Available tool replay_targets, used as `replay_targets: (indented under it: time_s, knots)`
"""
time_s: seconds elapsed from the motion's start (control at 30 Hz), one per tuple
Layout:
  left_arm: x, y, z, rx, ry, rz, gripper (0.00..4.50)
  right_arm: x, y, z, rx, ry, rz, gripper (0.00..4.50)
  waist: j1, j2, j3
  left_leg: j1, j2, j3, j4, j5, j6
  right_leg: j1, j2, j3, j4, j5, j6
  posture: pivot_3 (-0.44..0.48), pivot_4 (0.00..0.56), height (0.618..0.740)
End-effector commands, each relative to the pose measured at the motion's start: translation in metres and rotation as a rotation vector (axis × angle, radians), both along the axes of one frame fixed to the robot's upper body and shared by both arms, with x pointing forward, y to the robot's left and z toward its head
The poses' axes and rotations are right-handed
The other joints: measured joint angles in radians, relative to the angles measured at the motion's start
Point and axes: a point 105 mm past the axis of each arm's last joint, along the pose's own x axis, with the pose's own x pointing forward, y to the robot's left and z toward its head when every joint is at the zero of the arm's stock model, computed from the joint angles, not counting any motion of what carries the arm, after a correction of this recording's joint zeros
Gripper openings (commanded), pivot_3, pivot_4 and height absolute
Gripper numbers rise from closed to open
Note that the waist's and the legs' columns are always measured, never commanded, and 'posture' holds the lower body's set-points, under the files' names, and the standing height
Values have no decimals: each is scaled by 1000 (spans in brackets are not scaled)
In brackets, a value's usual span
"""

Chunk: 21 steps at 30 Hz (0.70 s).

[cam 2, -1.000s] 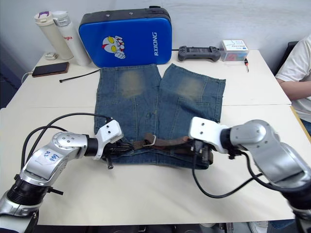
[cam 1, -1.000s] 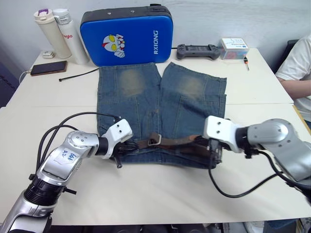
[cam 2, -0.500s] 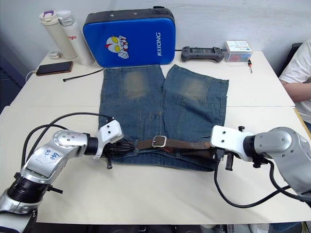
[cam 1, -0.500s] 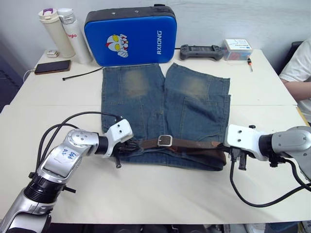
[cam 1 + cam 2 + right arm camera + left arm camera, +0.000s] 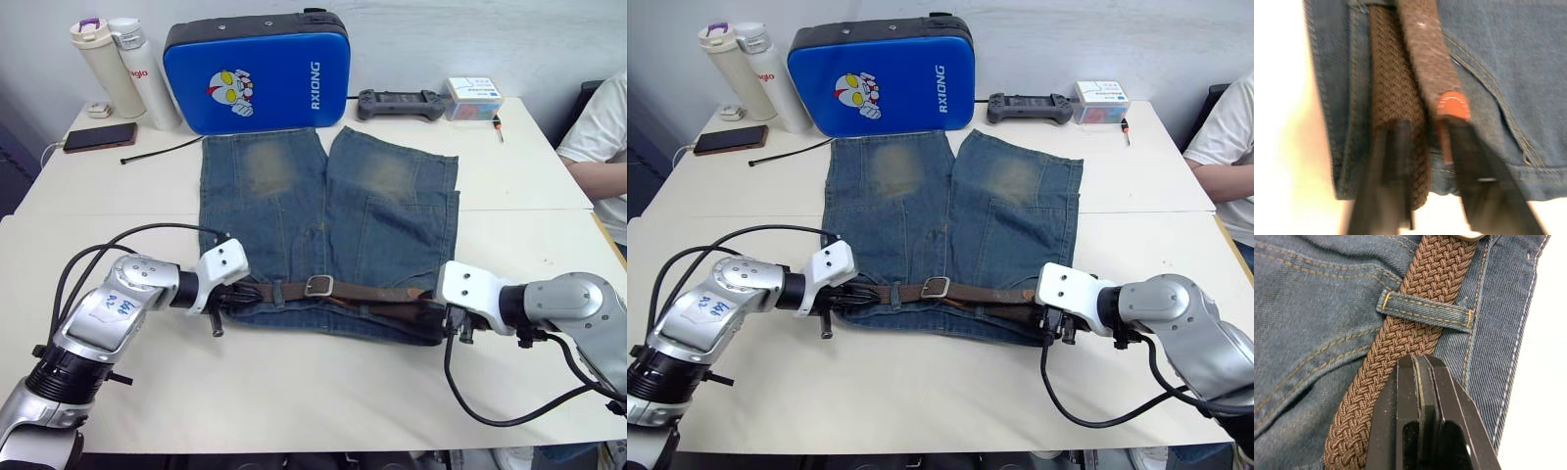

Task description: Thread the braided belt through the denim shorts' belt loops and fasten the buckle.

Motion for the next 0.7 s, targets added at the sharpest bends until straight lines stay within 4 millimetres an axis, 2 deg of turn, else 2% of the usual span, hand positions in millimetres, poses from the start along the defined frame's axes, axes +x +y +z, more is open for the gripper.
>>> replay_targets:
  time_s: [0.03,0.1,0.13,0.17,0.23,0.3,0.37,0.4,0.43,0.47,0.5,0.6,0.7]
  knots:
    - [-2,12,37,-116,6,26,0,-10,0,29,112,25,43,3306,-1,0,0,0,0,0,0,0,0,0,0,0,0,0,0,0,150,740]
    - [-6,20,55,-173,22,36,0,-15,-7,42,168,62,39,4322,-2,0,0,0,0,0,0,0,0,0,0,0,0,0,0,0,150,740]
    - [-7,26,67,-216,37,57,0,-15,-11,49,205,88,23,4423,-2,0,0,0,0,-1,0,0,0,0,0,-1,0,0,0,0,150,740]
    - [-10,30,77,-243,44,66,661,-15,-16,54,243,106,3,4500,-4,0,0,0,0,-1,0,0,0,0,0,-1,0,0,0,0,150,740]
    - [-17,39,88,-270,54,92,1165,-14,-28,59,296,136,-45,4500,-7,0,0,0,0,-1,0,-1,2,1,0,-1,-1,0,0,0,150,740]
    - [-21,51,90,-263,35,133,2037,-14,-39,60,361,162,-89,4500,-8,0,0,0,0,0,0,-1,2,1,0,0,-1,0,0,0,150,740]
    - [-24,64,87,-262,12,191,2904,-7,-51,63,407,115,-121,4500,-9,0,0,1,0,0,-1,-1,2,1,0,0,-1,0,0,0,150,740]
    - [-20,73,89,-281,-81,227,3495,-3,-60,62,447,109,-158,4500,-9,0,0,1,0,0,-1,-1,2,1,0,0,-1,0,0,0,150,740]
    - [-19,82,88,-279,-128,265,3823,1,-68,59,472,106,-193,4500,-9,0,0,1,0,0,-1,-1,2,1,0,0,-1,0,0,0,150,740]
    - [-19,87,87,-276,-156,288,3823,3,-72,58,486,109,-214,4500,-8,0,0,1,0,0,-1,-1,2,1,0,0,-1,0,0,0,150,740]
    - [-25,92,79,-238,-176,282,4490,9,-81,53,445,35,-238,4500,-8,0,0,1,0,0,-1,-1,2,1,0,0,-1,0,0,0,150,740]
    - [-39,100,53,-172,-163,305,4490,17,-94,41,354,-67,-277,4500,-7,0,0,1,1,0,-1,-1,2,1,-1,0,-2,0,0,0,150,740]
    - [-44,105,47,-185,-264,350,4490,18,-96,30,350,-78,-298,4500,-10,1,-1,1,0,0,-1,-1,2,1,-1,0,-2,0,0,0,150,740]
